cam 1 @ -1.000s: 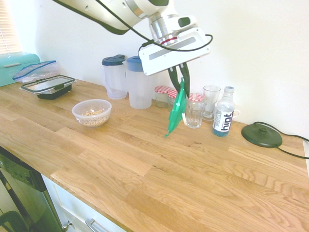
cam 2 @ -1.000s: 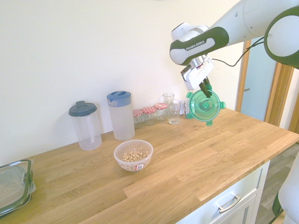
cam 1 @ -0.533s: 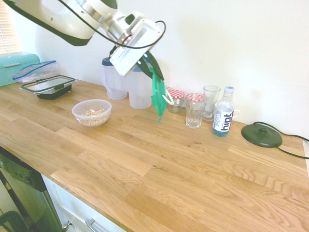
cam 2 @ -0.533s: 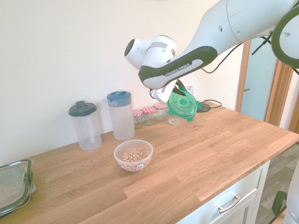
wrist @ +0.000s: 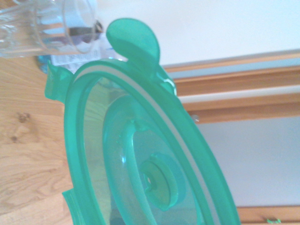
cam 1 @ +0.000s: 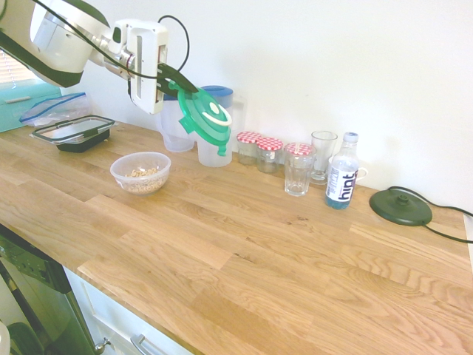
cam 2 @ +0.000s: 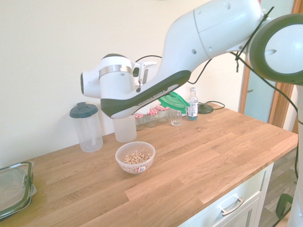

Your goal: Cover the lid of food container

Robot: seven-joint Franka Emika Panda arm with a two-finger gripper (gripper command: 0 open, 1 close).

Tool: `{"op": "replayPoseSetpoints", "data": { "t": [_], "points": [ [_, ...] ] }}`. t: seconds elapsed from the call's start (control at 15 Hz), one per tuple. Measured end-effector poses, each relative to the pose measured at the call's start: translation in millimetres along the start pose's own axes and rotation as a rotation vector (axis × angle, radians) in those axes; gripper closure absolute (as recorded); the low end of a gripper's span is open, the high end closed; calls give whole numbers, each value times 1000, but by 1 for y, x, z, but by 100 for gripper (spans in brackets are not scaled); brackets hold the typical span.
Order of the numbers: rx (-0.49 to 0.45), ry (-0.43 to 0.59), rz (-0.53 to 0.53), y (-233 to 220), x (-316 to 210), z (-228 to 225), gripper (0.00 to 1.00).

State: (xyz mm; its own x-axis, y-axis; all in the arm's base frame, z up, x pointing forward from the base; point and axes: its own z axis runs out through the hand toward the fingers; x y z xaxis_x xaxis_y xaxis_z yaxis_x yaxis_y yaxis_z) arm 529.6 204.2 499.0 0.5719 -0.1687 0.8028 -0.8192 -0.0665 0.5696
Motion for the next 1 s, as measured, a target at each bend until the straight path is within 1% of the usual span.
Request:
{"op": "replayPoseSetpoints", "data": {
  "t": [0.07,0.13,0.33,0.47,0.8,1.0],
  "points": [
    [-41,10,19,-5,-8,-12,100],
    [-48,14,31,-13,-16,-27,100],
    [18,8,66,-36,-32,-74,100],
    [42,17,86,-43,-47,-95,100],
    [-19,84,75,-52,-108,-125,100],
    [-57,114,82,-55,-127,-130,100]
  ]
}}
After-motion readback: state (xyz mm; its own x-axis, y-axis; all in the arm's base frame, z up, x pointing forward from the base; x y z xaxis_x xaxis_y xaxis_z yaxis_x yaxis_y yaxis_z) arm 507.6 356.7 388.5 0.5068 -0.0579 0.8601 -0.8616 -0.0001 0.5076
